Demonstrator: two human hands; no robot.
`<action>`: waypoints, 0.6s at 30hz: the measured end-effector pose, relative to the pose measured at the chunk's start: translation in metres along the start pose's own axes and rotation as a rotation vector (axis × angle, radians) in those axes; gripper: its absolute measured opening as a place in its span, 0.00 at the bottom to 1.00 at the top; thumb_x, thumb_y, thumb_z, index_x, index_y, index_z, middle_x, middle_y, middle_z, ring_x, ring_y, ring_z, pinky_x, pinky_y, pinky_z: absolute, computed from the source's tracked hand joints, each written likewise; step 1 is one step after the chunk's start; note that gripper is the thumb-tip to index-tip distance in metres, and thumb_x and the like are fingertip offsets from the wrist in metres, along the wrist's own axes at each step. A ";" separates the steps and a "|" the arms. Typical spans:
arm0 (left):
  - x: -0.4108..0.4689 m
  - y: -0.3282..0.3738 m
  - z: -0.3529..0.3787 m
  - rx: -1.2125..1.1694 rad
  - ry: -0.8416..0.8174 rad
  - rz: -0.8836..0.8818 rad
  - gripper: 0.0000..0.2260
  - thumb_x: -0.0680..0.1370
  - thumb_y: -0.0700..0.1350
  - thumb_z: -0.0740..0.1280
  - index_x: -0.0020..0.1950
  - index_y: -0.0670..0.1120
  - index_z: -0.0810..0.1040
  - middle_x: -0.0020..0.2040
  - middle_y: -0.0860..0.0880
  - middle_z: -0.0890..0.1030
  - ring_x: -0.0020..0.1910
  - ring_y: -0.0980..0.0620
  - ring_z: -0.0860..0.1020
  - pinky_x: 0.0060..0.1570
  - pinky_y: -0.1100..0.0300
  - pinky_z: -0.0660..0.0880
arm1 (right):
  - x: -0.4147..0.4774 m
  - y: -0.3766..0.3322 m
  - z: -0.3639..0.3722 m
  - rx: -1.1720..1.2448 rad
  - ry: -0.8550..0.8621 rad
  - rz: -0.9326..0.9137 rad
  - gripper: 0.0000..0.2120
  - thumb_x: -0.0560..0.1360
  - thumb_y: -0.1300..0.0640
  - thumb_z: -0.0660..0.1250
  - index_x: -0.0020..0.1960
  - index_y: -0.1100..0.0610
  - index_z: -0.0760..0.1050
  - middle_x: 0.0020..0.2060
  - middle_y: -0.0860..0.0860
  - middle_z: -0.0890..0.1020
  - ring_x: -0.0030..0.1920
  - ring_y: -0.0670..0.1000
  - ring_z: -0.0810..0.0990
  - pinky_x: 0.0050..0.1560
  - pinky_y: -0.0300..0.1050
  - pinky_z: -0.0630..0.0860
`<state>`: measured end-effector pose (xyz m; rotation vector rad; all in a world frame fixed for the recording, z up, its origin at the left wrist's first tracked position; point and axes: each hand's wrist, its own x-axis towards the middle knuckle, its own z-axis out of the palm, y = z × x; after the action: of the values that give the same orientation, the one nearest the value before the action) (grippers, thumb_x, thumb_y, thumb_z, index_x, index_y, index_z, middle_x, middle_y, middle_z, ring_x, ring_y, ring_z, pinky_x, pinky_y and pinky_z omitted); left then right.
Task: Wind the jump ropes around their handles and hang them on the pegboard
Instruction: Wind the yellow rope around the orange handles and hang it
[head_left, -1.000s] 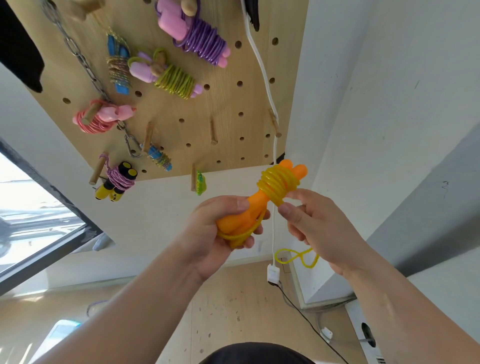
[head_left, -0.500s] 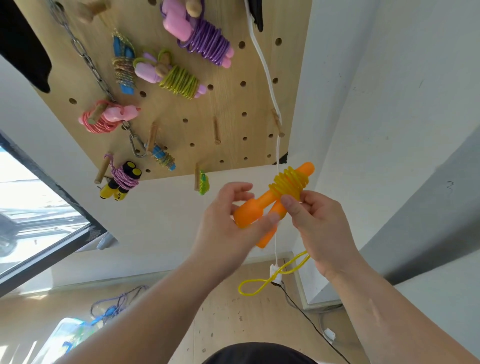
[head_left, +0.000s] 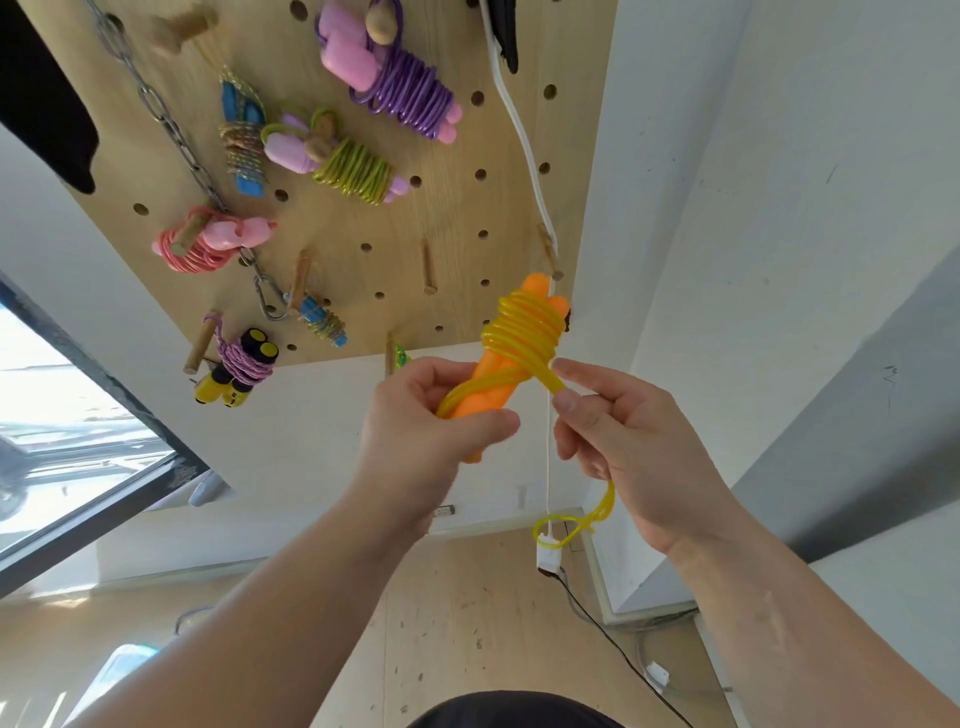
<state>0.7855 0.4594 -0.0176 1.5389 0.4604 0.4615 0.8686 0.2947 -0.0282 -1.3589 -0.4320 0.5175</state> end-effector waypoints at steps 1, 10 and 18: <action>0.001 0.000 -0.002 -0.114 -0.065 -0.037 0.27 0.53 0.47 0.78 0.50 0.42 0.81 0.41 0.43 0.84 0.34 0.47 0.79 0.31 0.55 0.73 | 0.001 0.000 -0.003 0.004 -0.011 0.015 0.28 0.71 0.48 0.72 0.70 0.55 0.75 0.29 0.54 0.77 0.29 0.50 0.63 0.30 0.39 0.63; -0.006 -0.004 -0.013 -0.509 -0.591 -0.406 0.27 0.60 0.48 0.80 0.55 0.39 0.83 0.49 0.32 0.81 0.38 0.39 0.81 0.31 0.55 0.79 | 0.003 -0.003 -0.010 0.018 -0.249 -0.074 0.12 0.70 0.45 0.77 0.50 0.49 0.83 0.26 0.47 0.68 0.28 0.46 0.65 0.29 0.37 0.62; -0.011 -0.013 0.003 0.352 -0.078 0.041 0.28 0.68 0.56 0.78 0.65 0.58 0.72 0.57 0.57 0.81 0.52 0.59 0.81 0.52 0.60 0.81 | 0.007 0.009 0.009 -0.013 0.148 -0.002 0.23 0.70 0.48 0.73 0.60 0.59 0.79 0.25 0.47 0.65 0.27 0.46 0.62 0.30 0.37 0.63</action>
<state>0.7781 0.4507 -0.0307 1.9019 0.4674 0.3634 0.8685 0.3073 -0.0361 -1.3989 -0.3163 0.4100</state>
